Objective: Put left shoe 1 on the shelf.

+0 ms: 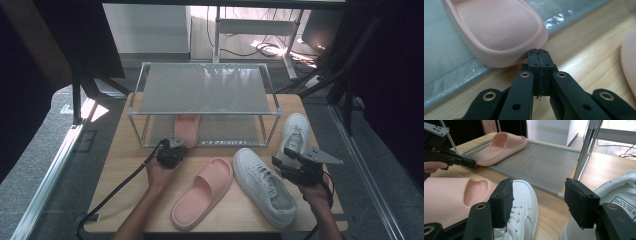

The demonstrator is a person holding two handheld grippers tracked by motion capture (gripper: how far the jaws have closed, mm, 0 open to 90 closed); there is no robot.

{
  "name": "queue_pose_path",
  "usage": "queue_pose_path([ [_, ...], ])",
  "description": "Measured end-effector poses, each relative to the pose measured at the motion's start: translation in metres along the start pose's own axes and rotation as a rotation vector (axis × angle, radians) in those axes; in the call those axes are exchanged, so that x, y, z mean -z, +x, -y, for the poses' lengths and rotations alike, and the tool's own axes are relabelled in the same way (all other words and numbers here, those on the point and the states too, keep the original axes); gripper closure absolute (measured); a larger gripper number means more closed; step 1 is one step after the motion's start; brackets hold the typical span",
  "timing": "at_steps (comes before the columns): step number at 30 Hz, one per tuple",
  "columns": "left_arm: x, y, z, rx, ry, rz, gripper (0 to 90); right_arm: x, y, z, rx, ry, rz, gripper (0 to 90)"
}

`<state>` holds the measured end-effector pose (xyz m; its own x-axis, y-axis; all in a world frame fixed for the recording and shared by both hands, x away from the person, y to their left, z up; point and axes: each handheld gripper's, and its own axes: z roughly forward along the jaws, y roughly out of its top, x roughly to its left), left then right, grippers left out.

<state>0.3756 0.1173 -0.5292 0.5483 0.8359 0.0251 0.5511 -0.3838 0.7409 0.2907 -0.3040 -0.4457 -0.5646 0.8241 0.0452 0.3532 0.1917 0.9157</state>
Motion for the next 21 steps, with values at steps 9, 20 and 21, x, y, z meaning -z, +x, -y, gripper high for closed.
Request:
queue_pose_path([
  [9, -0.009, 0.004, -0.004, 0.012, 0.000, 0.003, 90.0, 0.000, 0.000, 0.001, -0.002, 0.001, 0.000, 41.1],
  [20, 0.019, 0.002, 0.001, 0.019, -0.035, 0.034, 77.9, 0.001, -0.001, 0.002, -0.005, 0.001, 0.003, 41.1],
  [21, 0.024, 0.001, 0.003, 0.020, -0.042, 0.039, 76.8, 0.001, -0.001, 0.002, -0.004, 0.002, 0.003, 41.1],
])
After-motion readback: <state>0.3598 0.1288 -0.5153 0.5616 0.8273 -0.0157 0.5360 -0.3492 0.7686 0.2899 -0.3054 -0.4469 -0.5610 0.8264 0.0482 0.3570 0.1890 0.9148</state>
